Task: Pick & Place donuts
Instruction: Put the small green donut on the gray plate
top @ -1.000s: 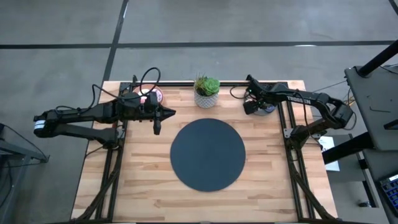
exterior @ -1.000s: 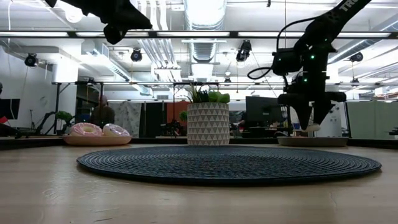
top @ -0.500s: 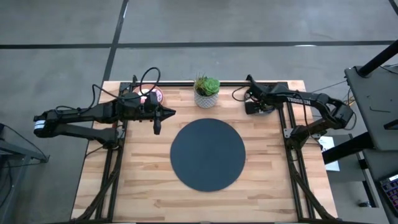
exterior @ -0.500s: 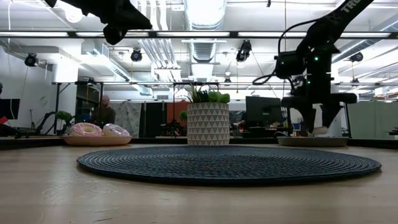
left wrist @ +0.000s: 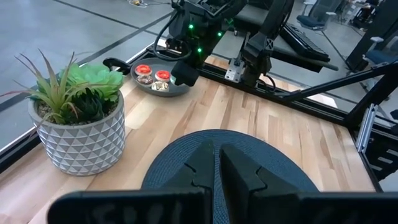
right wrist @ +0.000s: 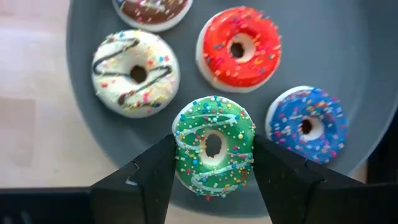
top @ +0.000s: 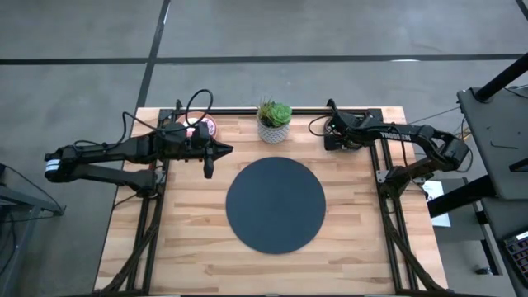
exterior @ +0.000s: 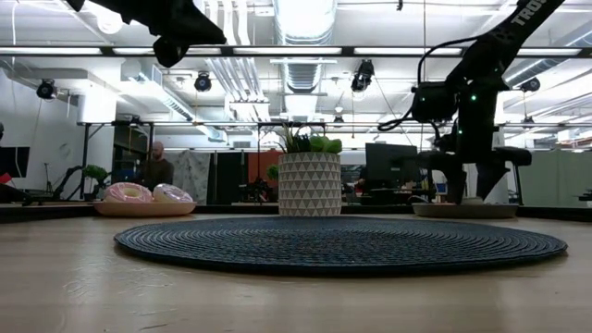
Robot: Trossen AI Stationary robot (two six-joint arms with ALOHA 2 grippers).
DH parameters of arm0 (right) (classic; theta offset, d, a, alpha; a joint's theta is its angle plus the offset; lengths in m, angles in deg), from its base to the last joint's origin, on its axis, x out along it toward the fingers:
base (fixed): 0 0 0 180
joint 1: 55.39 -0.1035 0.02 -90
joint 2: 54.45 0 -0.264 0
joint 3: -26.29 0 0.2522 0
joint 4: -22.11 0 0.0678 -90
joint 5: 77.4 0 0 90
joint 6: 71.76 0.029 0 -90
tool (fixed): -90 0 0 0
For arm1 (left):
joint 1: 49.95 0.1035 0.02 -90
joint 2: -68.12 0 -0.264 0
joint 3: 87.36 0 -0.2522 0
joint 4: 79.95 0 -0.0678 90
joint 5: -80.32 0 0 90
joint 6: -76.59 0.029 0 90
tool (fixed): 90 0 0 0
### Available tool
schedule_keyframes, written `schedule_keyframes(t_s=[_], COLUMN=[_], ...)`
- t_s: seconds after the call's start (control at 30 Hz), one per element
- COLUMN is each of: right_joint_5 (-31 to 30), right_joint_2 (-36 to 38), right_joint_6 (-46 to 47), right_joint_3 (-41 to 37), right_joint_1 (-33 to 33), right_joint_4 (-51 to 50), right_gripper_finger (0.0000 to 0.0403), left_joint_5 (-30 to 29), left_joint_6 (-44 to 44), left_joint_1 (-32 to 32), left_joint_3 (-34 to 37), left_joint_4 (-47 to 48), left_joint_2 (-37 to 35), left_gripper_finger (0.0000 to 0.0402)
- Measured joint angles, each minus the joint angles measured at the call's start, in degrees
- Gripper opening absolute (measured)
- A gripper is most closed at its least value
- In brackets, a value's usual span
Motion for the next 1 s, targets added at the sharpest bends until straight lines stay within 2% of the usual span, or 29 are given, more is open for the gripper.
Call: schedule_keyframes(t_s=[0.63, 1.0], right_joint_5=[-1.15, 0.39], right_joint_2=[0.00, 0.00], right_joint_6=[2.76, 2.72], right_joint_3=[-2.59, -4.92], right_joint_1=[0.11, 0.11], right_joint_4=[1.43, 5.77], right_gripper_finger=[0.0194, 0.0194], left_joint_5=[-0.01, 0.01], left_joint_6=[-1.11, -1.11], left_joint_1=[0.00, 0.00], left_joint_3=[0.02, 0.02], left_joint_4=[-0.02, -0.02], left_joint_2=[0.00, 0.00], left_gripper_finger=[0.0000, 0.0000])
